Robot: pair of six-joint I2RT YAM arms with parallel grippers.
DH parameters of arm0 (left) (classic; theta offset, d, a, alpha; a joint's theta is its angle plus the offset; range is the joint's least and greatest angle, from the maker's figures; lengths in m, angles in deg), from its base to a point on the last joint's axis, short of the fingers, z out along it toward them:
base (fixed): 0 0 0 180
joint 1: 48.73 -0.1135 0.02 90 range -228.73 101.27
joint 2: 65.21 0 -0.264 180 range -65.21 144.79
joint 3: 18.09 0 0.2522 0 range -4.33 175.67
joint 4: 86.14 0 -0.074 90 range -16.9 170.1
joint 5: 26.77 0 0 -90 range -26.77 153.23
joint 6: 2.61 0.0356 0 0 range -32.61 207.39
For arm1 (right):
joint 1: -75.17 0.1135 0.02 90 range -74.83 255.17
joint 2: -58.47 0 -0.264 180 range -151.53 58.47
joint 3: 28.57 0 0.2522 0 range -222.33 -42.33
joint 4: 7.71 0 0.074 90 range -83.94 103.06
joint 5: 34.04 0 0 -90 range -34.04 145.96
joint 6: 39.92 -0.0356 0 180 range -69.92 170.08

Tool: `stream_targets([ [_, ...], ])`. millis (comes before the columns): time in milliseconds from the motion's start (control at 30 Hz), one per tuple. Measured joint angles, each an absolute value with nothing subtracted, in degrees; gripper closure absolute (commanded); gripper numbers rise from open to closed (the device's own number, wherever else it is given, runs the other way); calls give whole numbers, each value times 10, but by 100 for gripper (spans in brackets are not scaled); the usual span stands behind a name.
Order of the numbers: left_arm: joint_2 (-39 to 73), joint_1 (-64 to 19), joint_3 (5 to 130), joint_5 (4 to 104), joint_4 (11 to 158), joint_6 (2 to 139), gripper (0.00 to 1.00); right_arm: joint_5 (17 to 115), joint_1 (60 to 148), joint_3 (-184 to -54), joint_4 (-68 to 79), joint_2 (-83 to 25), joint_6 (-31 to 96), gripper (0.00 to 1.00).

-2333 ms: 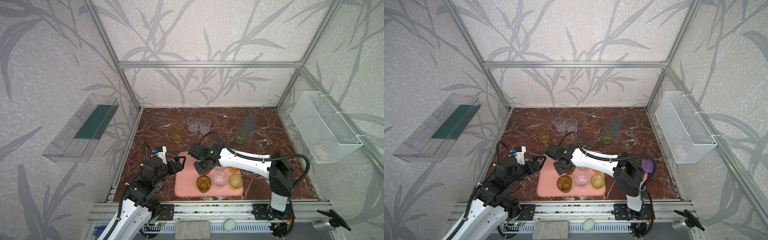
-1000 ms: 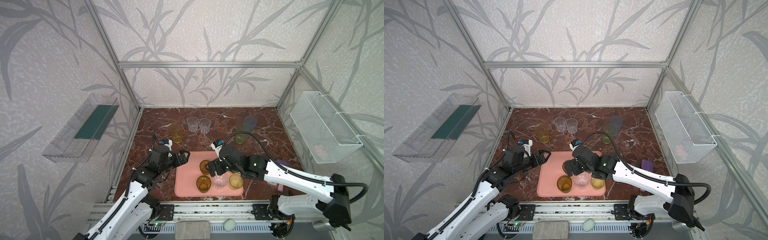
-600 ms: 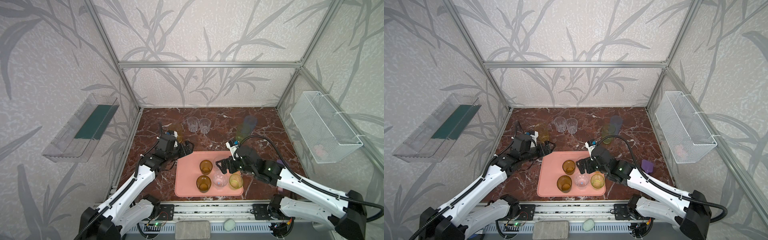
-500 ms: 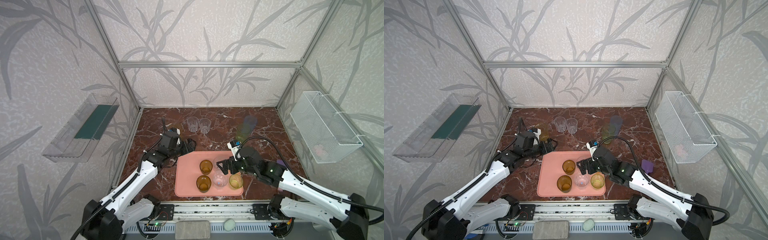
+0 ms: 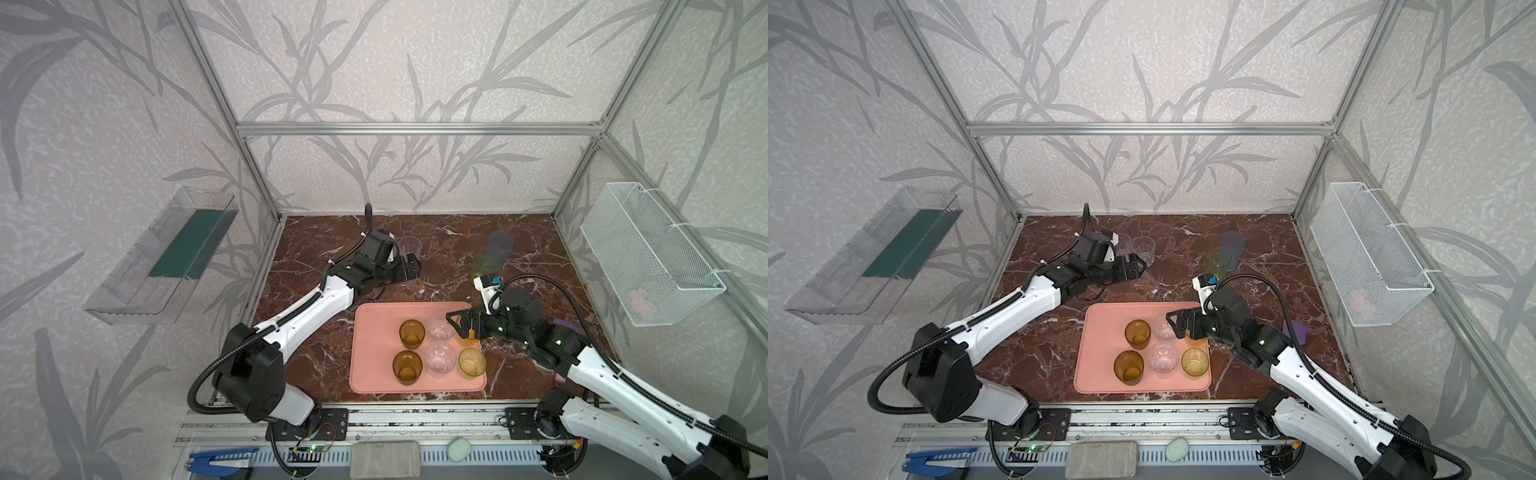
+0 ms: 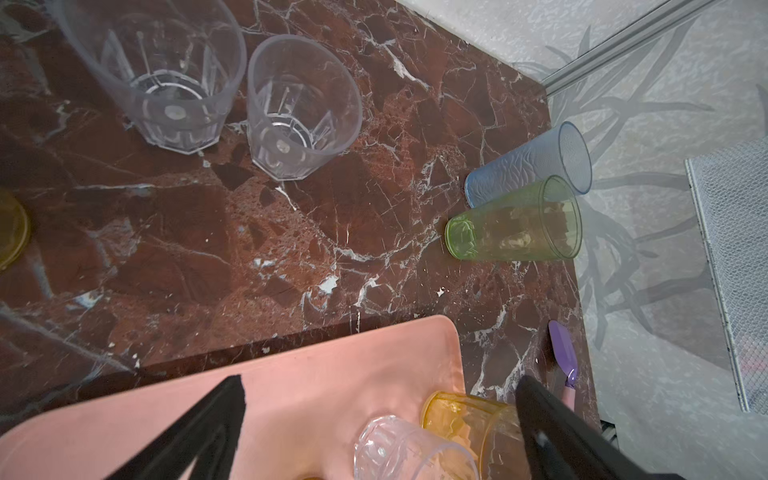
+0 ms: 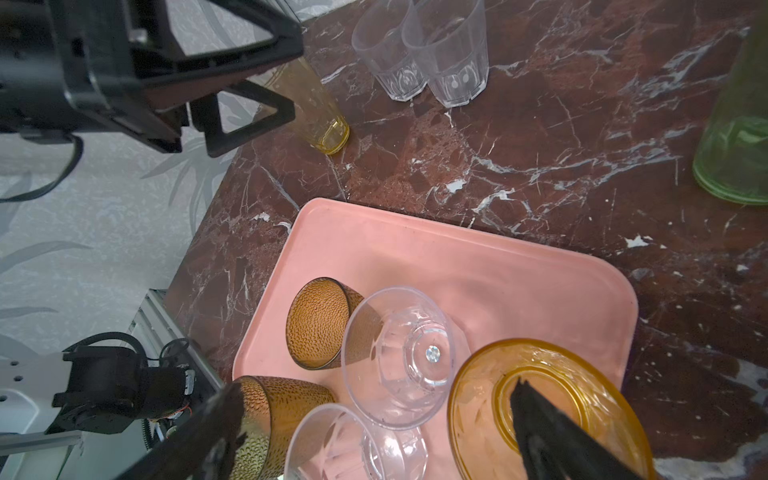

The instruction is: Place the glasses into the tray

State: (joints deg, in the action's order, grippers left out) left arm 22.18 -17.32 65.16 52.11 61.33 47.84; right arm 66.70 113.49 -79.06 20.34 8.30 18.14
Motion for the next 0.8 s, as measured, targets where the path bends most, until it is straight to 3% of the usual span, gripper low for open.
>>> stream_targets([
  [400, 384, -173, 826, 523, 591, 516, 1, 717, 1070, -764, 198, 108, 173, 1],
  [800, 512, -172, 986, 578, 525, 607, 15, 746, 1032, -760, 199, 127, 173, 1],
])
